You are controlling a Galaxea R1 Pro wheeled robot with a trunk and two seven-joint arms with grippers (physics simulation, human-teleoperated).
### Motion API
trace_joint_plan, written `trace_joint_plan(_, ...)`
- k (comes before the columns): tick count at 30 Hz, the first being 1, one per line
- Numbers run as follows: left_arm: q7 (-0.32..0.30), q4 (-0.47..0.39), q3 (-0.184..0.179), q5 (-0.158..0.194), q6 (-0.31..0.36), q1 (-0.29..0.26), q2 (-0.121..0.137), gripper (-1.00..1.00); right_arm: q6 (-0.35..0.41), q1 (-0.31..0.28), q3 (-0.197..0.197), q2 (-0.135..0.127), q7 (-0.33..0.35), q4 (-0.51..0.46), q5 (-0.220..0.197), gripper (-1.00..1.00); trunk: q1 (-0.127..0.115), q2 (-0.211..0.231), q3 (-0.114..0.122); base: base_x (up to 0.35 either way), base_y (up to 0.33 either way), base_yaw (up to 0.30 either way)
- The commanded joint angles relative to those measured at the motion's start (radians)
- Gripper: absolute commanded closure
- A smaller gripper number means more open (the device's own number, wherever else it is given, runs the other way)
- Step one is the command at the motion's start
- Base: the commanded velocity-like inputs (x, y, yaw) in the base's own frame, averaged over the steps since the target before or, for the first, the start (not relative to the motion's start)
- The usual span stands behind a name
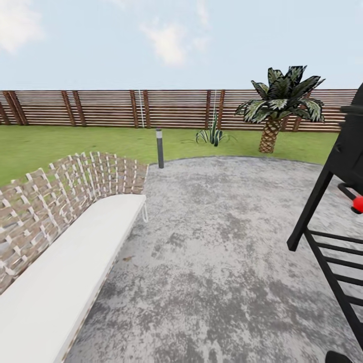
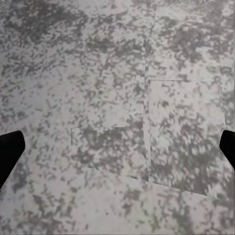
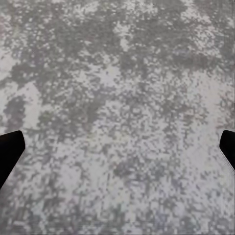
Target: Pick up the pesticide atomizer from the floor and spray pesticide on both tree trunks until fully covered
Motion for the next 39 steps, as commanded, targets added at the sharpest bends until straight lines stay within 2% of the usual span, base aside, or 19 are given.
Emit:
trace_joint_plan(1, 0.000, 0.001, 0.002, 0.002, -0.003, -0.001, 0.000, -1.00, -0.003, -0.001, -0.002, 0.000, 0.000, 0.001, 0.001, -1.00, 0.000, 0.000, -0.001, 0.339, 0.000, 0.000)
trace_joint_plan(25, 0.000, 0.001, 0.001, 0.002, -0.003, -0.001, 0.000, -1.00, -0.003, -0.001, -0.009, 0.000, -0.002, 0.000, 0.000, -1.00, 0.000, 0.000, -0.001, 0.339, 0.000, -0.004)
trace_joint_plan(39, 0.000, 0.001, 0.001, 0.002, -0.004, -0.001, 0.000, -1.00, -0.003, -0.001, -0.009, 0.000, -0.001, 0.000, 0.000, -1.00, 0.000, 0.000, 0.003, 0.339, 0.000, -0.232)
